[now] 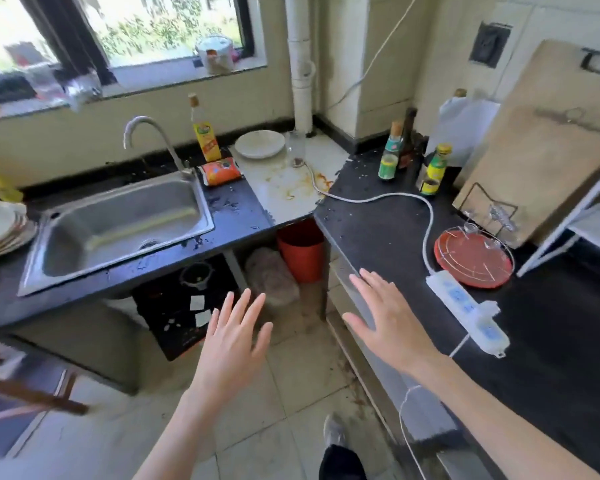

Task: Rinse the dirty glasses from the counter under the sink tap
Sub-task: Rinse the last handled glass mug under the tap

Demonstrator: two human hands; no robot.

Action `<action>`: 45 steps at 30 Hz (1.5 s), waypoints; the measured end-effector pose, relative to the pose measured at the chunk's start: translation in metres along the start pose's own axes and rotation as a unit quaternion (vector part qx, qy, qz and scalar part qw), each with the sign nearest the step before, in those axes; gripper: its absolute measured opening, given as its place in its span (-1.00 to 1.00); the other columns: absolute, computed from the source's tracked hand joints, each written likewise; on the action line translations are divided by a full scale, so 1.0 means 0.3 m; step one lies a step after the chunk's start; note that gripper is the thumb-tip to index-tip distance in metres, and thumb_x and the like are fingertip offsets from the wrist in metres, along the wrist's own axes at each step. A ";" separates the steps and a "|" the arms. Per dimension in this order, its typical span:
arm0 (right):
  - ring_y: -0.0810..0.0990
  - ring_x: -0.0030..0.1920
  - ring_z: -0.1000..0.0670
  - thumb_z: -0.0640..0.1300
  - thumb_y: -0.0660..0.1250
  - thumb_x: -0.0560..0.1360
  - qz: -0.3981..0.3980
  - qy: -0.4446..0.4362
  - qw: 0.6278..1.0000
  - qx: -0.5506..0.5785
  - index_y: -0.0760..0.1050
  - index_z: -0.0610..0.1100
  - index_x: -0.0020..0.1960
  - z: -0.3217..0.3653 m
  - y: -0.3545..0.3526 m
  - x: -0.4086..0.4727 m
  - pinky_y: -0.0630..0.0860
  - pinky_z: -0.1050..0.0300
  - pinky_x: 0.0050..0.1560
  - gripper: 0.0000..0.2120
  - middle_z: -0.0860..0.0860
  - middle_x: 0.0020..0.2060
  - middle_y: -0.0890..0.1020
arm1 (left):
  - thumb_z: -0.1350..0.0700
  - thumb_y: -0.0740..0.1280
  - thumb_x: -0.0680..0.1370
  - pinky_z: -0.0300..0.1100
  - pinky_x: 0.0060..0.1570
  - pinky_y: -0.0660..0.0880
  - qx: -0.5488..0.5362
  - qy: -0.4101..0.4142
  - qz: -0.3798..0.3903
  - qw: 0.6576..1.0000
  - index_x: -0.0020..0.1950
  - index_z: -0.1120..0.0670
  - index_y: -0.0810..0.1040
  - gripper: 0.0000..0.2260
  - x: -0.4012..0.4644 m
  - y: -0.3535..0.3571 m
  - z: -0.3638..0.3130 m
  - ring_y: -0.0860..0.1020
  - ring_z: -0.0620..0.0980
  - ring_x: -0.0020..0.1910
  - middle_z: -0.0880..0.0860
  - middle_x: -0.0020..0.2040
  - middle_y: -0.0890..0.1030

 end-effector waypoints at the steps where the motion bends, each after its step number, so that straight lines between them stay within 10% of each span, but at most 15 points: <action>1: 0.04 0.51 0.04 0.18 0.08 0.55 0.006 -0.007 1.000 -0.001 0.13 -0.03 0.50 0.005 0.013 0.059 -0.08 0.06 0.50 -0.42 0.03 0.51 0.14 | -0.31 -0.22 0.42 -0.06 0.45 -0.08 -0.008 -0.012 0.000 1.000 0.50 -0.08 0.13 -0.31 0.031 0.000 0.029 -0.07 0.00 0.52 -0.02 0.53 0.09; 12: -0.02 0.52 0.05 0.07 0.14 0.59 0.060 -0.063 0.996 0.005 0.06 -0.03 0.52 -0.021 0.063 0.751 -0.09 0.13 0.49 -0.44 0.03 0.52 0.08 | -0.19 0.04 0.58 -0.09 0.44 -0.20 -0.039 -0.104 -0.007 0.994 0.53 -0.09 -0.05 -0.44 0.539 -0.006 0.180 -0.21 -0.01 0.51 -0.01 0.55 -0.07; 19: 0.01 0.52 0.03 0.09 0.15 0.58 0.079 -0.062 0.994 -0.034 0.11 -0.08 0.51 -0.117 0.107 1.057 -0.07 0.04 0.52 -0.44 0.01 0.51 0.14 | -0.35 -0.25 0.38 -0.08 0.43 -0.13 -0.039 -0.128 0.003 0.991 0.52 -0.08 0.04 -0.25 0.780 0.068 0.277 -0.18 -0.01 0.51 0.00 0.55 -0.02; 25: -0.04 0.52 0.07 0.05 0.16 0.59 0.090 -0.001 0.995 0.031 0.01 -0.07 0.53 -0.243 0.147 1.322 -0.07 0.09 0.51 -0.40 0.03 0.53 0.07 | -0.26 -0.01 0.57 -0.10 0.45 -0.16 -0.053 -0.129 0.046 0.989 0.52 -0.10 -0.04 -0.43 1.061 0.131 0.341 -0.23 -0.04 0.51 -0.04 0.54 -0.13; 38: 0.03 0.51 -0.04 0.19 0.22 0.52 0.079 0.126 0.988 0.045 -0.13 -0.09 0.54 -0.421 0.201 2.136 0.09 0.02 0.45 -0.21 -0.04 0.53 0.03 | -0.32 -0.16 0.47 -0.03 0.46 -0.08 -0.047 -0.049 0.103 0.992 0.52 -0.03 0.02 -0.32 1.810 0.190 0.449 -0.16 0.04 0.52 0.04 0.55 -0.04; 45: 0.06 0.48 -0.18 0.33 0.27 0.41 0.188 0.164 0.967 -0.057 -0.20 -0.08 0.54 -0.465 0.327 2.326 0.24 -0.12 0.35 -0.02 -0.09 0.52 -0.05 | -0.13 0.08 0.60 -0.07 0.46 -0.10 -0.079 -0.074 0.096 0.989 0.52 -0.04 0.01 -0.47 1.889 0.163 0.438 -0.20 0.00 0.51 0.01 0.55 -0.08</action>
Point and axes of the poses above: each hand's wrist, its own x-axis towards the middle knuckle, its own y-axis out of the palm, z = x × y, the point moved 10 cm from there along x, towards the middle knuckle
